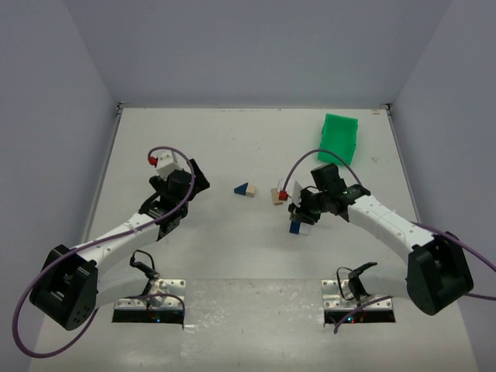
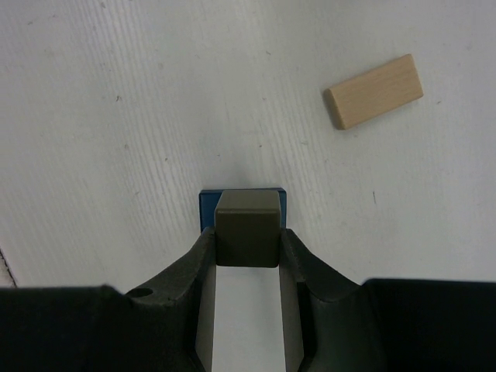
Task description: Build the wood block tower
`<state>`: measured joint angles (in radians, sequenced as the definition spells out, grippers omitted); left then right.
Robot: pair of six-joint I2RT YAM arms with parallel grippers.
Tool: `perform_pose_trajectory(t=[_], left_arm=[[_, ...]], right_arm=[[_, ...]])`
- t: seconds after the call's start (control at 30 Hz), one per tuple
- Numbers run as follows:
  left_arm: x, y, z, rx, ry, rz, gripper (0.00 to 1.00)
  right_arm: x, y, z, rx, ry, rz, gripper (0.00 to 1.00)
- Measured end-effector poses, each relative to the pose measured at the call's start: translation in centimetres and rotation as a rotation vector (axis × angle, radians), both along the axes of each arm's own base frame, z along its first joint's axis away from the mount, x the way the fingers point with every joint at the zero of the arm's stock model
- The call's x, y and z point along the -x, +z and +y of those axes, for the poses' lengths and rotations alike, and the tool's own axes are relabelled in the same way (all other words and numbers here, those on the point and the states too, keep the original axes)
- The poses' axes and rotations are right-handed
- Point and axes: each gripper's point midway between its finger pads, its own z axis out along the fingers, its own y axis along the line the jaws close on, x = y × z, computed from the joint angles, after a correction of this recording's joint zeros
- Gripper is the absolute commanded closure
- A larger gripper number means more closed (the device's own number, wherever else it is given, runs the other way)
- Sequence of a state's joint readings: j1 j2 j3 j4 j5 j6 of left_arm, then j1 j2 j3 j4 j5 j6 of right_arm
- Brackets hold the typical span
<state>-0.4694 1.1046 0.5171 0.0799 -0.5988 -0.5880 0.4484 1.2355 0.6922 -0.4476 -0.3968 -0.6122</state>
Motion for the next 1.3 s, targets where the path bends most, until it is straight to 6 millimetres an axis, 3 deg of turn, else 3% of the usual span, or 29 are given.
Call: perform_pose_trajectory(t=[0.7, 1.3], left_arm=[[-0.2, -0.8, -0.1, -0.013, -0.001, 0.019, 0.00], [-0.2, -1.1, 0.0, -0.019, 0.001, 0.028, 0.00]], right_arm=[[1.4, -3.4, -0.5, 0.085, 0.075, 0.046, 0.81], [0.5, -3.7, -0.6, 0.100, 0.072, 0.005, 0.76]])
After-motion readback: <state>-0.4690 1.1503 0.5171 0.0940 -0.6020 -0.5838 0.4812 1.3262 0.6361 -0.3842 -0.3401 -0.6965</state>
